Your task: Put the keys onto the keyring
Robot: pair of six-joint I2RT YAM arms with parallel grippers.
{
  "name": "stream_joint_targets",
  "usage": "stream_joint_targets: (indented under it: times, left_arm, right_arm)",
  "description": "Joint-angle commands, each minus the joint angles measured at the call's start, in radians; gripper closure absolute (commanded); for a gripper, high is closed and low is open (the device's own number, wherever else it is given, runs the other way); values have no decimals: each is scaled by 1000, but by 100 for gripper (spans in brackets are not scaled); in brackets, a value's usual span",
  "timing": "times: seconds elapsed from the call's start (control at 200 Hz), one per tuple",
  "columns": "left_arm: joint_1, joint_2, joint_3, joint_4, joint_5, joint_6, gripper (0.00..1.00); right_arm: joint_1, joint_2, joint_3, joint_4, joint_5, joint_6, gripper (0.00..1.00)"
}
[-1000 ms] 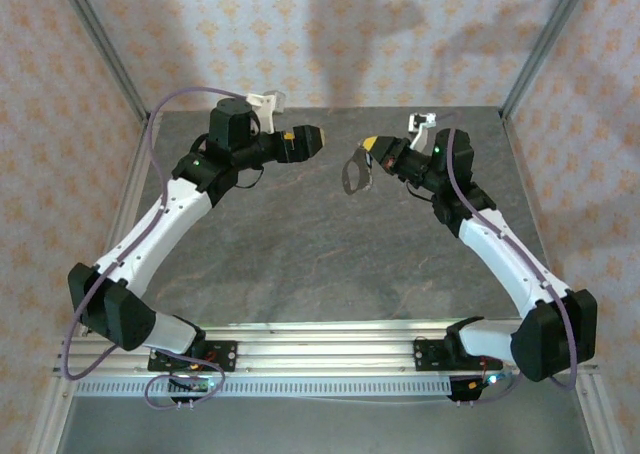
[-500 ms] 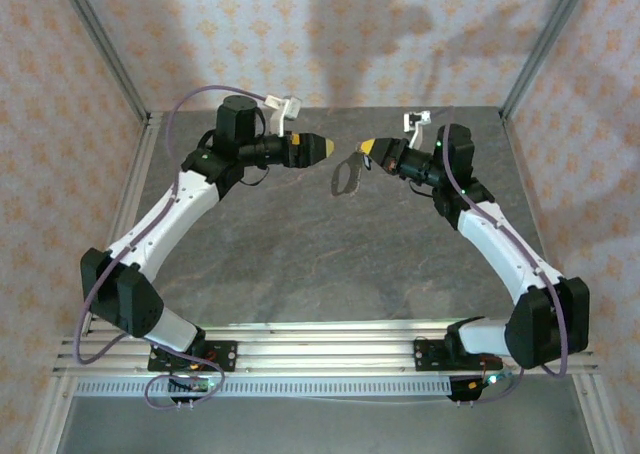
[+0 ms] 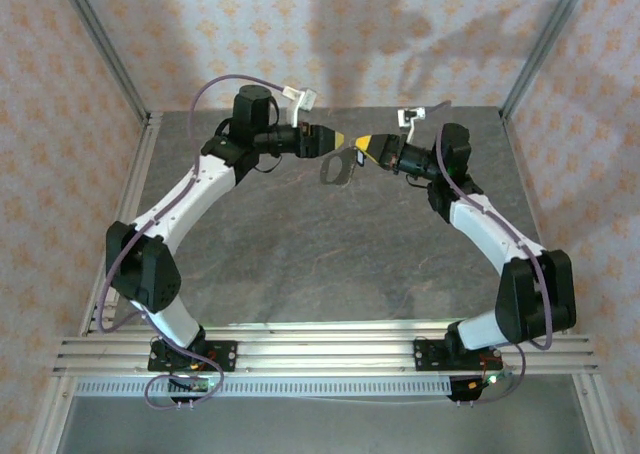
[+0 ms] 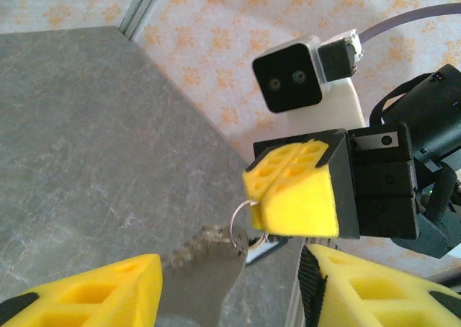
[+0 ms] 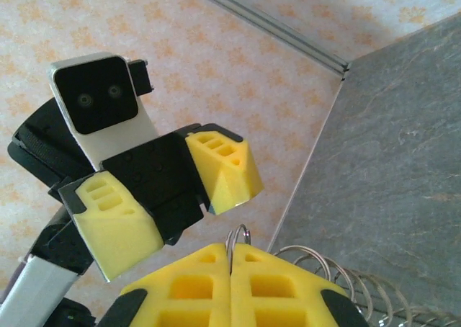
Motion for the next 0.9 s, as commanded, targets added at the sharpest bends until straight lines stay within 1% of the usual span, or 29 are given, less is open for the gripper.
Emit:
stream_joint_targets:
  times: [0.0, 0.205, 0.46, 0.796, 0.891]
  left_arm:
    - [4, 37, 31, 135, 34, -37, 46]
    - [3, 78, 31, 234, 66, -98, 47]
    - [-1, 98, 31, 258, 84, -118, 48]
    - [-23, 103, 24, 234, 100, -98, 49]
    - [-26, 103, 21, 237, 107, -99, 51]
  right_arm:
    - [-11, 20, 37, 144, -50, 53, 100]
    - [-13, 50, 35, 190, -51, 84, 100]
    - [-13, 68, 37, 217, -40, 101, 100]
    - [-14, 61, 29, 235, -25, 116, 100]
    - [-13, 59, 27, 234, -20, 116, 100]
